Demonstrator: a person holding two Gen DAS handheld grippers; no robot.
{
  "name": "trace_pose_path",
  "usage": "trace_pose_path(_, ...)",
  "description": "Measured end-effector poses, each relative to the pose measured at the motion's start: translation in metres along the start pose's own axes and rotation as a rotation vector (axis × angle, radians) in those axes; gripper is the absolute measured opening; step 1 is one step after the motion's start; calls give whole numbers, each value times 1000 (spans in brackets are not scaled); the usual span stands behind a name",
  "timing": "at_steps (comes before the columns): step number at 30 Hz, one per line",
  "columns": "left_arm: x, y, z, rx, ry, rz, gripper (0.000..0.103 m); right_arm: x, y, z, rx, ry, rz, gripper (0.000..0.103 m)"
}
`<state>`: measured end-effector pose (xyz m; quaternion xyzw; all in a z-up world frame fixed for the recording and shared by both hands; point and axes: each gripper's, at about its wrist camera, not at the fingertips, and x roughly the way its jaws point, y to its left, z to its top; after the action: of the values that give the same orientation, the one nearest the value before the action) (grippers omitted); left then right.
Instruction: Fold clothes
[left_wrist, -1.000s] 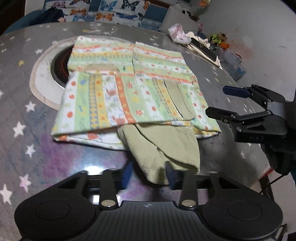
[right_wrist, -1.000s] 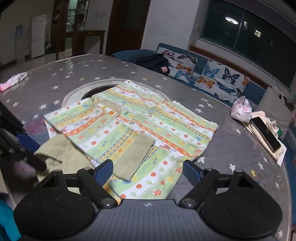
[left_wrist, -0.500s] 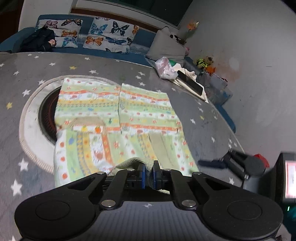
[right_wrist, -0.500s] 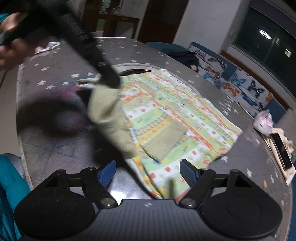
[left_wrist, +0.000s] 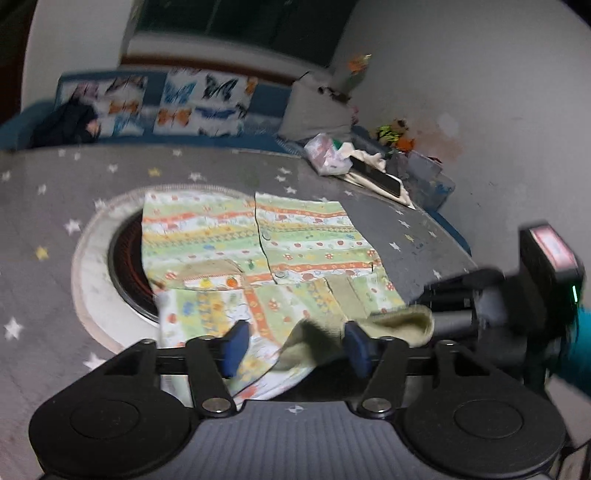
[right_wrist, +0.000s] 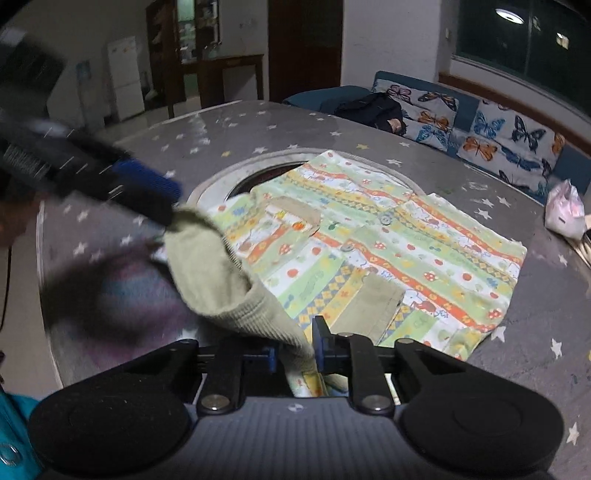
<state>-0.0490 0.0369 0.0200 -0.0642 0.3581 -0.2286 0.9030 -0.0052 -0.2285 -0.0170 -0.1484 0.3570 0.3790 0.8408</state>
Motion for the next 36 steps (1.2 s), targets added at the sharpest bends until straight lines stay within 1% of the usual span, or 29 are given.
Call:
trace_pose_path(1,-2,-1,-4,36,-8,13,78,0,-2,2,9,-1,0,16)
trace_pose_path(2,-3,-4,-8,80,-16,35,80,-1,-3,4,17,-3,1,16)
trace_pose_path(6,7,-19,-21,255,-18,119,81,2,-7,11,38,-11,-1,15)
trace_pose_path(10,25,-25,-30,395,-25,170,78,1,-10,15,58,-18,-11,14)
trace_pose_path(12,34,-24,-36,449,-21,178,69,0,-11,16,66,-26,-18,13)
trace_pose_path(14,41,-21,-40,491,-13,191,51,-2,-11,15,74,-34,-23,12)
trace_pose_path(15,44,-19,-42,506,-8,198,47,-2,-12,15,78,-38,-24,12)
trace_pose_path(17,47,-13,-43,501,3,199,22,-4,-11,14,81,-47,-25,10)
trace_pose_path(18,46,-10,-43,492,4,195,21,-5,-10,12,80,-53,-25,10)
trace_pose_path(20,40,-9,-44,475,-10,185,12,-8,-7,10,75,-66,-19,8)
trace_pose_path(22,30,-10,-45,465,-25,171,10,-12,-4,7,66,-76,-7,8)
trace_pose_path(27,-3,-21,-50,456,-54,113,7,-39,8,-2,41,-103,30,7)
trace_pose_path(32,-40,-36,-61,443,-61,45,7,-76,27,-12,-1,-111,76,7)
trace_pose_path(36,-69,-43,-63,409,-93,-11,7,-105,43,-20,-34,-118,113,7)
